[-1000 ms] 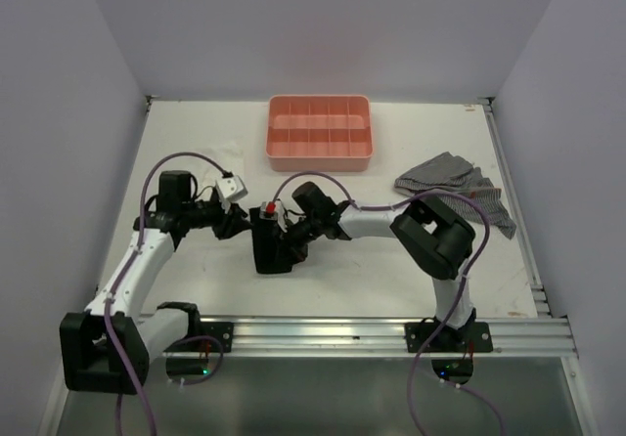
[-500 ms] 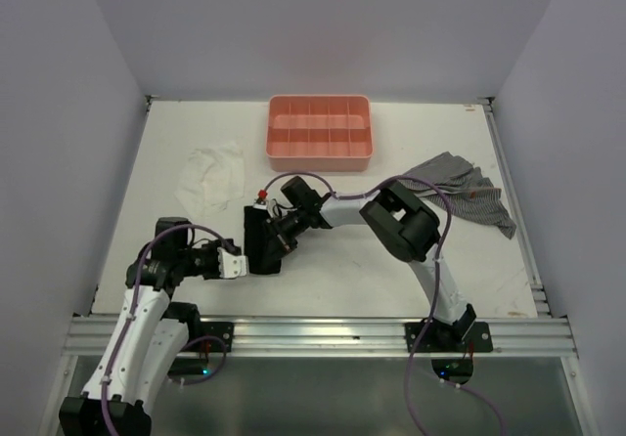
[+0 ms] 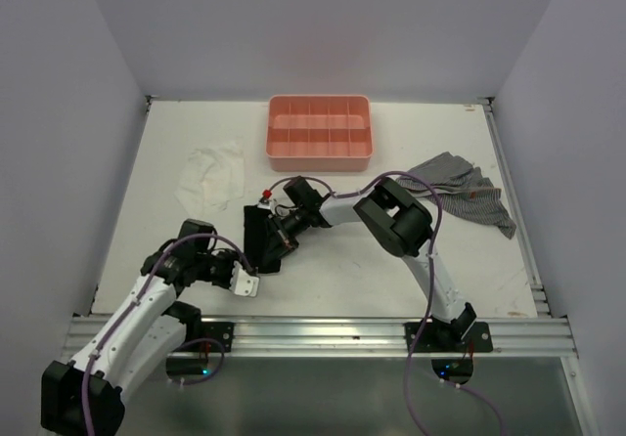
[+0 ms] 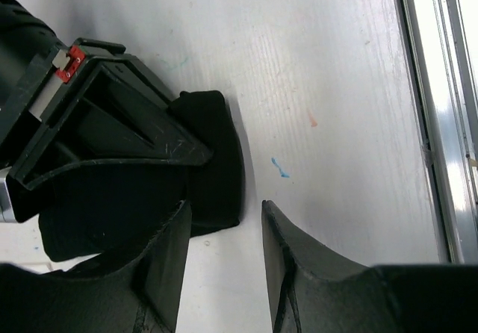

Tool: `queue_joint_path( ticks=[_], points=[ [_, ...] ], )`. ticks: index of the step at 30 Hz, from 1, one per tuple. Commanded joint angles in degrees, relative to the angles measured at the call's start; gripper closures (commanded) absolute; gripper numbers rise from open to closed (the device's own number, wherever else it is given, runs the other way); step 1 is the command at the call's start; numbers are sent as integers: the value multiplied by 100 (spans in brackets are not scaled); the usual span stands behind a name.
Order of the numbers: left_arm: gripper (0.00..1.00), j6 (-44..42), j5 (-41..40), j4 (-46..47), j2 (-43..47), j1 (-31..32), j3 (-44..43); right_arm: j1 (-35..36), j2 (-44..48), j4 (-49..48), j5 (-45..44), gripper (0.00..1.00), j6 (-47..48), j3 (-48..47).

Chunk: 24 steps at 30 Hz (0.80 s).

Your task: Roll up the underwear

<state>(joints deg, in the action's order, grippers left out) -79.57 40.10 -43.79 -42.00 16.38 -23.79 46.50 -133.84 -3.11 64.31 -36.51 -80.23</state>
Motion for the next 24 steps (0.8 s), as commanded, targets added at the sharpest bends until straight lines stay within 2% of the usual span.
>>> queue_joint_path(
  ticks=[1,7,13,16,17,19,20,21,24],
  points=[
    [53,353,-203,713,-10,295,102,-27,-458,74,-1000,100,-49,-2],
    [53,872,-792,1434,-378,831,270,-88,-520,74,-1009,100,-137,-28],
    [55,1146,-1363,1971,-924,1069,428,-141,-538,30,-991,100,-225,7],
    [61,1145,-1522,1988,-1169,1121,472,-168,-538,-57,-973,100,-356,51],
    [67,1137,-1548,1954,-1231,1139,498,-185,-529,-127,-982,100,-391,77],
    [73,1119,-1671,1918,-1441,1192,507,-203,-494,-215,-965,100,-523,112],
    [82,1119,-1698,1883,-1521,1192,490,-238,-459,-312,-982,100,-558,139],
    [85,1119,-1724,1857,-1600,1192,463,-255,-389,-365,-991,97,-611,156],
    [96,1215,-1698,1682,-2108,1192,297,-413,-205,-401,-965,75,-629,165]
  ],
)
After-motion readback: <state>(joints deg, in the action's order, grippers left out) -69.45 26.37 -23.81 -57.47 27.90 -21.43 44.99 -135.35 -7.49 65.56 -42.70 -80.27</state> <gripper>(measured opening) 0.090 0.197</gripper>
